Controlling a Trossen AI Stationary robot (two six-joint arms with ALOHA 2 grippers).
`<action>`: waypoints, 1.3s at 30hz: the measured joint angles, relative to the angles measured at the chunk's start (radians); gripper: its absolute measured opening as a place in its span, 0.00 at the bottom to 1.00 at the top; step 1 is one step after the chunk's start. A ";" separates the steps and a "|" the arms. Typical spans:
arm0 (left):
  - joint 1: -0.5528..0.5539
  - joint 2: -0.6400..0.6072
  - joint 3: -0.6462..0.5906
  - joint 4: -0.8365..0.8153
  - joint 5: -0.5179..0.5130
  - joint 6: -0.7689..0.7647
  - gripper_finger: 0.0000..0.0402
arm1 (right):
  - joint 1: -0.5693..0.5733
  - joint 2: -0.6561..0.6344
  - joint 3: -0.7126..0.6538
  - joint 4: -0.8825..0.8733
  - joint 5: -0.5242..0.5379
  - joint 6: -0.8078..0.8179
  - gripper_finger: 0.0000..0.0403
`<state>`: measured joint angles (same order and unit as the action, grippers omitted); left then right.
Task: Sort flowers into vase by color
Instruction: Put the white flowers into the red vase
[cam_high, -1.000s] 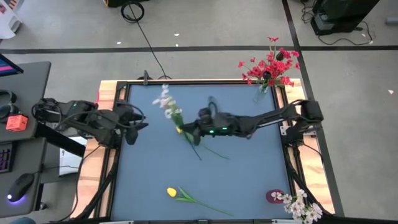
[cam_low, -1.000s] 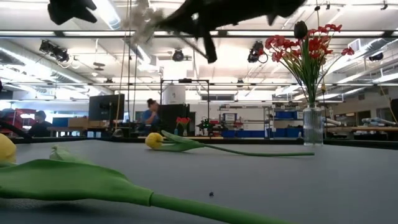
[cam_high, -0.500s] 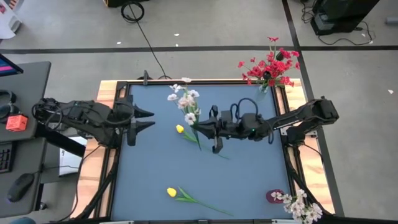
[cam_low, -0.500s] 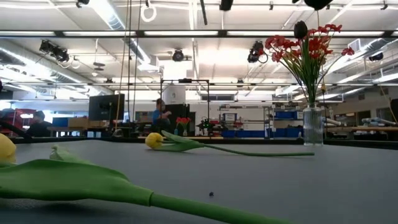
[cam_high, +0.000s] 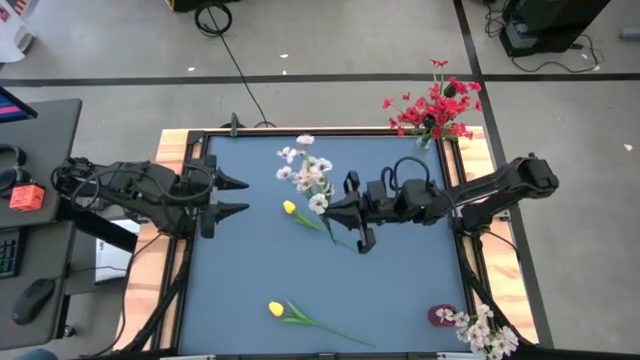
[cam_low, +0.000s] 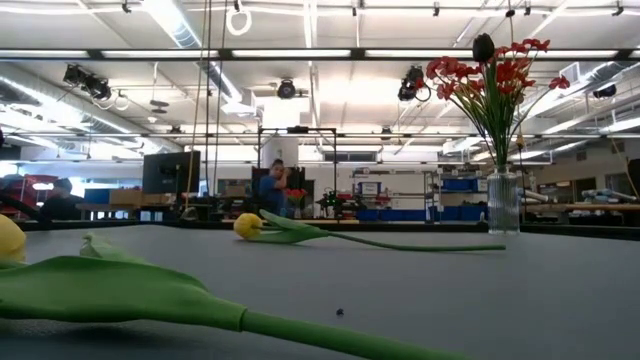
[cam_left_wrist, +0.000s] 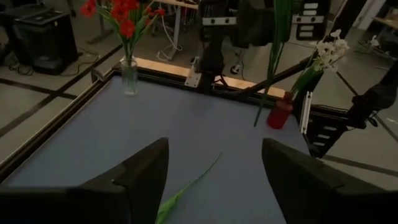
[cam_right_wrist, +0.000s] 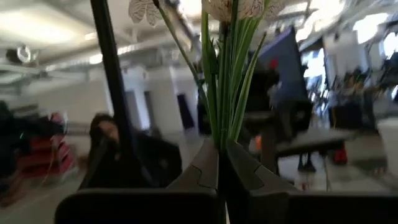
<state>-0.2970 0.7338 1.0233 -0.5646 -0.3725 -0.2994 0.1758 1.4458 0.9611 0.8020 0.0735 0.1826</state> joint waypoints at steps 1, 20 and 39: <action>0.000 0.000 0.000 0.001 0.000 0.000 0.66 | 0.000 -0.012 0.000 -0.037 -0.011 0.008 0.03; 0.001 0.005 0.000 -0.001 0.002 -0.022 0.66 | 0.051 -0.023 0.000 -0.832 0.094 0.349 0.03; 0.001 0.006 0.000 0.018 0.003 -0.027 0.66 | 0.085 0.351 -0.035 -0.814 -0.091 0.495 0.03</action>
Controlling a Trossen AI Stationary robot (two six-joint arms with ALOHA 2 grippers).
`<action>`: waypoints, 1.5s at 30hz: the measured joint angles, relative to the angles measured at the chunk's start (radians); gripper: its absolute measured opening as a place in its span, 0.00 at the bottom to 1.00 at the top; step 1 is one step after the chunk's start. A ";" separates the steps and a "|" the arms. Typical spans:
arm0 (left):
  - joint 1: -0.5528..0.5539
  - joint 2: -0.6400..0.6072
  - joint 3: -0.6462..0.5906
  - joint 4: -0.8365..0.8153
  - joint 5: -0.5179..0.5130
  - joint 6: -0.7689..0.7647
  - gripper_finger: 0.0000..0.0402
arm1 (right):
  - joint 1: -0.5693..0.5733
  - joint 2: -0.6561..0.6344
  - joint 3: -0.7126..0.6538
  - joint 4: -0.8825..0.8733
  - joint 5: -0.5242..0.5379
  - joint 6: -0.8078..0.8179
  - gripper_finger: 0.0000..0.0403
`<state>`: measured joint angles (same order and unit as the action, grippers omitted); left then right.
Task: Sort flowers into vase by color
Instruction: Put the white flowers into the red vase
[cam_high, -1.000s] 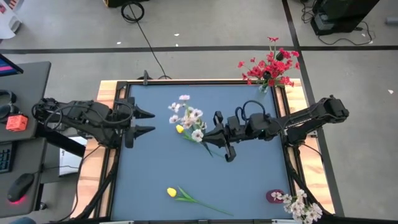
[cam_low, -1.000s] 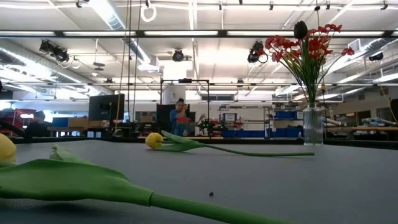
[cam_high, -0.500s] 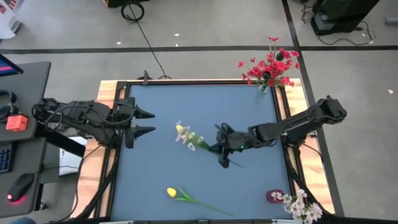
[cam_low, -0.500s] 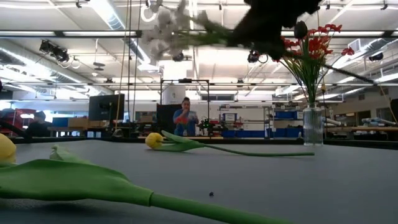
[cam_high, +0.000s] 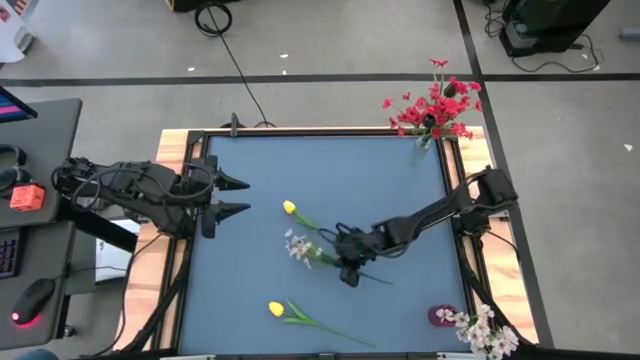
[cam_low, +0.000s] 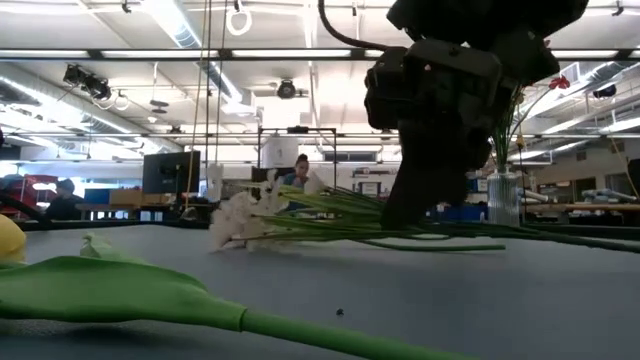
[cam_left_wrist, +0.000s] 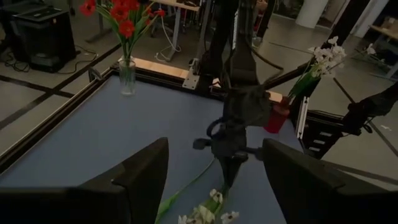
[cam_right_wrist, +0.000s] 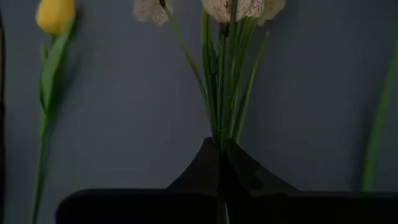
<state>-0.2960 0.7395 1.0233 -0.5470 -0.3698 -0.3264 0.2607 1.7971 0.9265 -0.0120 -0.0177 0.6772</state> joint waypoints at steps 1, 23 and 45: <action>0.000 0.000 0.000 0.001 0.000 0.000 0.66 | 0.002 0.008 0.006 0.004 -0.002 0.000 0.03; 0.000 0.000 0.000 0.005 0.000 -0.002 0.66 | 0.003 0.224 0.269 -0.199 0.043 -0.281 0.59; 0.000 0.000 0.000 0.004 0.000 -0.001 0.66 | -0.018 -0.070 0.259 0.075 0.204 -0.107 0.03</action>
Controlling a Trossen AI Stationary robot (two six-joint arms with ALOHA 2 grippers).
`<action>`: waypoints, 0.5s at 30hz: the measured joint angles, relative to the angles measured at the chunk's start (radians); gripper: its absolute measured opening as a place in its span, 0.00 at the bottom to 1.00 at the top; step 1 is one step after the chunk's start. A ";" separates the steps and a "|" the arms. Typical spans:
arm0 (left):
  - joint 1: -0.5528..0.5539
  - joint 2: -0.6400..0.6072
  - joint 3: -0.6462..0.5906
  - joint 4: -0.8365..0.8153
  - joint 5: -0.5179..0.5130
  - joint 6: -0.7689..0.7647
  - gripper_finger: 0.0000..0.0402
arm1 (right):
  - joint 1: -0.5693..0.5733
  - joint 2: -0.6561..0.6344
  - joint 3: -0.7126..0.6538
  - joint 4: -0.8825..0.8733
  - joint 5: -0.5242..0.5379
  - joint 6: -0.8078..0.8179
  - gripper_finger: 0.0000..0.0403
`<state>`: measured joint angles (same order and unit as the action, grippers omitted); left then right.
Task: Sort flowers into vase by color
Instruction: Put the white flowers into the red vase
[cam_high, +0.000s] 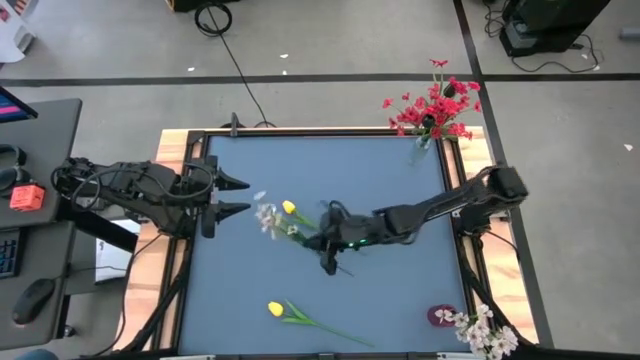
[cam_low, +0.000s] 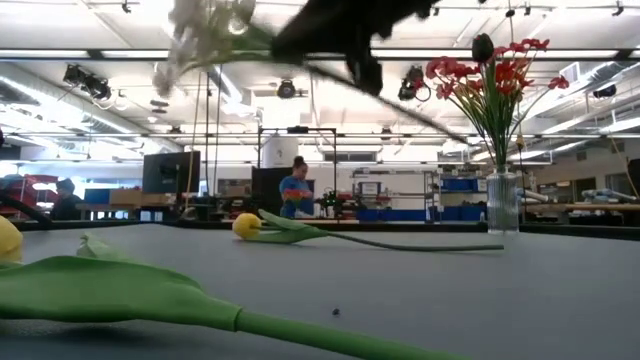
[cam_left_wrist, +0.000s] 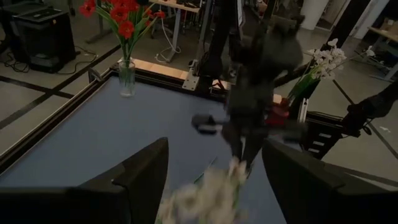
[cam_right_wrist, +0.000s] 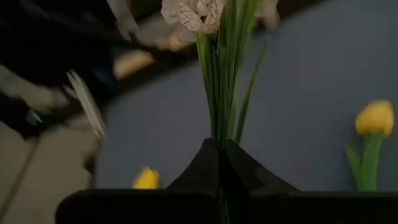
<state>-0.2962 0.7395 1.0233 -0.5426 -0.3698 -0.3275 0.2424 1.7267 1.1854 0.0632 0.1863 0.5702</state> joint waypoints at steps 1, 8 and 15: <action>0.000 0.000 0.000 0.000 0.000 0.000 0.66 | 0.005 -0.028 -0.027 0.043 0.011 -0.004 0.03; 0.000 0.000 0.000 0.000 0.000 0.000 0.66 | 0.073 -0.243 -0.339 0.508 0.053 -0.068 0.03; 0.000 0.000 0.000 0.000 0.000 0.000 0.66 | 0.166 -0.435 -0.619 0.804 -0.045 -0.178 0.03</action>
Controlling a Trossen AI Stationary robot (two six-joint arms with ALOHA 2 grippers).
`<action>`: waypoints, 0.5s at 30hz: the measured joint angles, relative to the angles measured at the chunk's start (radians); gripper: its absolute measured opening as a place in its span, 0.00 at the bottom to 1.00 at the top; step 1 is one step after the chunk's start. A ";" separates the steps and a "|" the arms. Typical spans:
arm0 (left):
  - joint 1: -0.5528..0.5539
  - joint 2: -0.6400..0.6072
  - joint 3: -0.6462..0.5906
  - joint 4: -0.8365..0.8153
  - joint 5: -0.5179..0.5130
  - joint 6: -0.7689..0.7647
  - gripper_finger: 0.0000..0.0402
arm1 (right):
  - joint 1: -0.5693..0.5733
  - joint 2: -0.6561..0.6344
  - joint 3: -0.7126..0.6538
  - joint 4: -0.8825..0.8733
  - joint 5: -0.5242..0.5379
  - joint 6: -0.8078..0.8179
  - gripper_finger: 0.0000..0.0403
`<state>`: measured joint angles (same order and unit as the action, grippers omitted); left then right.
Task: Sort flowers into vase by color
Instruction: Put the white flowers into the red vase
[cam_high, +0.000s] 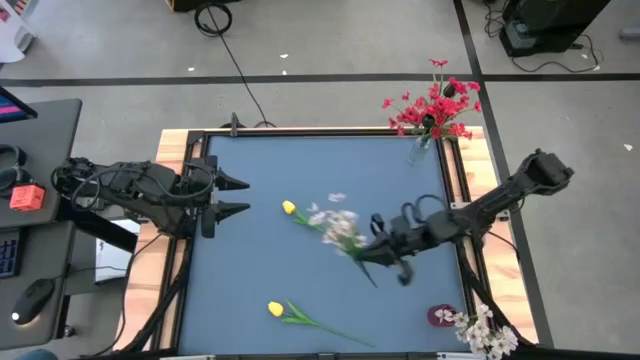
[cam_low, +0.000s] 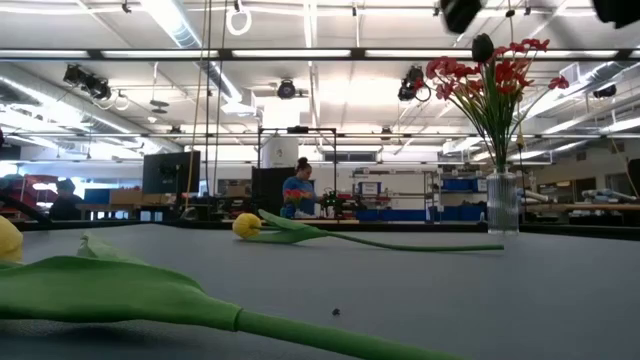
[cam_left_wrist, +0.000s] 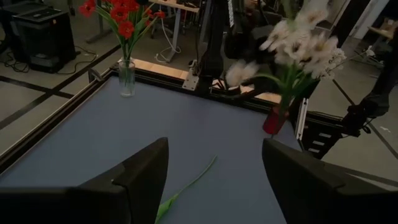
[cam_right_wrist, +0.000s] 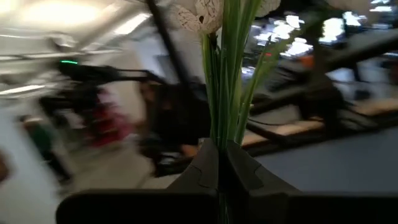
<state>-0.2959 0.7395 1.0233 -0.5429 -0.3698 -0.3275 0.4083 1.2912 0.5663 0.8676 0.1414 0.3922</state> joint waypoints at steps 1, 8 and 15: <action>0.000 0.000 0.000 0.000 0.000 0.000 0.66 | 0.014 -0.029 -0.024 0.016 -0.023 -0.002 0.03; 0.000 0.000 0.000 0.000 0.000 0.000 0.66 | 0.078 -0.203 -0.108 0.023 -0.278 -0.010 0.03; 0.000 0.000 0.000 0.000 0.000 0.000 0.66 | 0.132 -0.388 -0.188 0.027 -0.477 -0.025 0.03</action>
<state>-0.2961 0.7395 1.0233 -0.5428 -0.3701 -0.3276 0.5399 0.9033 0.3780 0.8950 -0.3352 0.3668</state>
